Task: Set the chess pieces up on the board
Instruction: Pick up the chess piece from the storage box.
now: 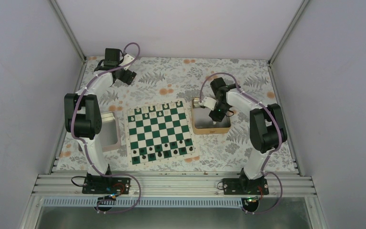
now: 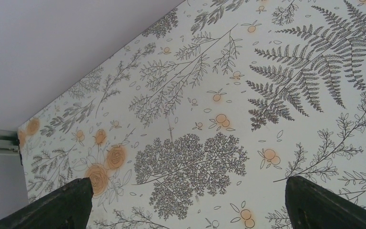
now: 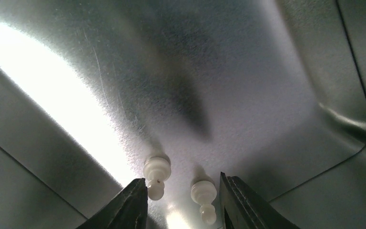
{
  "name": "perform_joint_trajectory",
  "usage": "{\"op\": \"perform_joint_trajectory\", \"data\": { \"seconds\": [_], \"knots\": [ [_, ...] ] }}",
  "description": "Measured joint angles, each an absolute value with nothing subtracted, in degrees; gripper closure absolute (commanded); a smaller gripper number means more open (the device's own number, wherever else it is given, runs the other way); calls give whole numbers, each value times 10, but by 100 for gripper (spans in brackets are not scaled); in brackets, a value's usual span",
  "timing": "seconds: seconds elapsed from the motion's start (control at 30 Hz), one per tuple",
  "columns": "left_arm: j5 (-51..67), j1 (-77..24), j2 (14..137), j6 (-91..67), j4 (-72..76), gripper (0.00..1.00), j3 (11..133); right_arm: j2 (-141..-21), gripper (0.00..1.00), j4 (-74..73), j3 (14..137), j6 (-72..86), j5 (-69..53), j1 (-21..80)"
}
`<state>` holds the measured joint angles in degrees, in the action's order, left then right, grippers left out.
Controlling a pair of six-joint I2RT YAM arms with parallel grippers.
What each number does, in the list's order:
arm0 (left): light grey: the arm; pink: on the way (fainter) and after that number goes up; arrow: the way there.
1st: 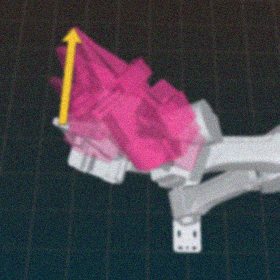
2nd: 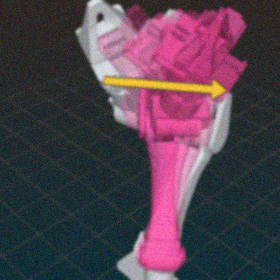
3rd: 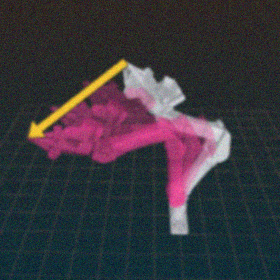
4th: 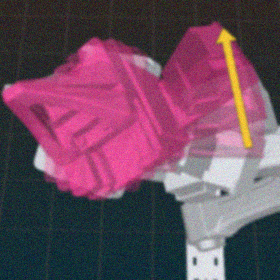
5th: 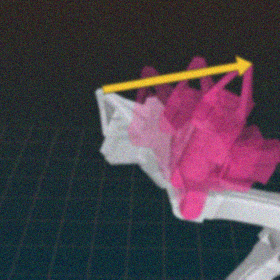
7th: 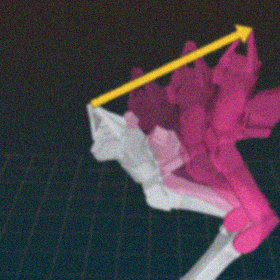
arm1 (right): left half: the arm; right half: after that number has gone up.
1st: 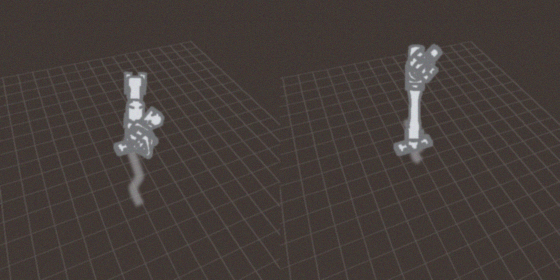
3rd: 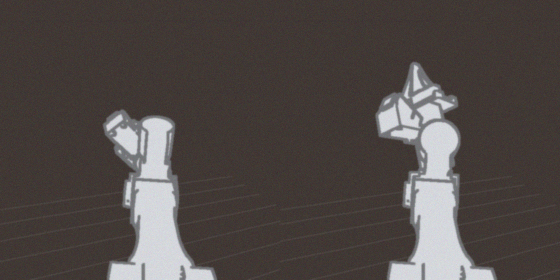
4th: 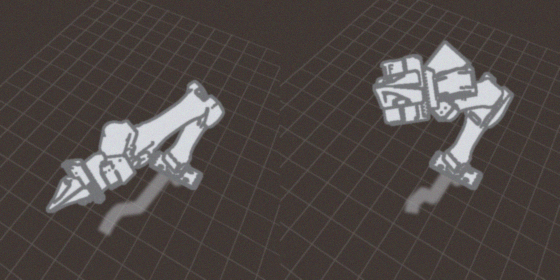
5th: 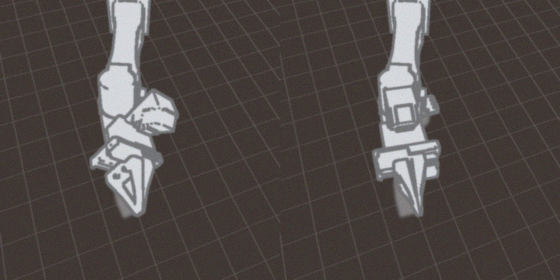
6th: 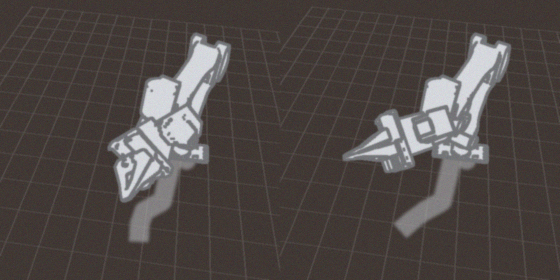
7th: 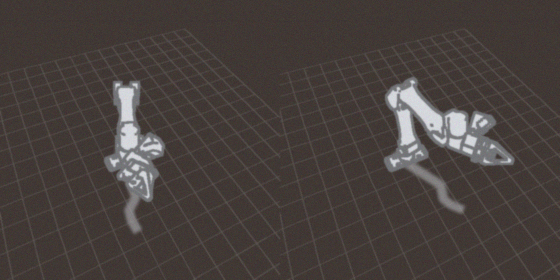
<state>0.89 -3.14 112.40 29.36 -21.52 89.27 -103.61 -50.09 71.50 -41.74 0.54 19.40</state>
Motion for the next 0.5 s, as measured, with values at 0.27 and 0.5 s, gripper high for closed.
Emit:
{"op": "perform_joint_trajectory", "data": {
  "seconds": [0.27, 0.5],
  "knots": [
    [9, -31, 1124, 294, -215, 0, 893, -1049, 67, -497, 715, -420, -9, 194],
    [9, -31, 1124, 295, -215, 0, 893, -1051, 67, -502, 709, -420, -11, 194]
  ]
}}
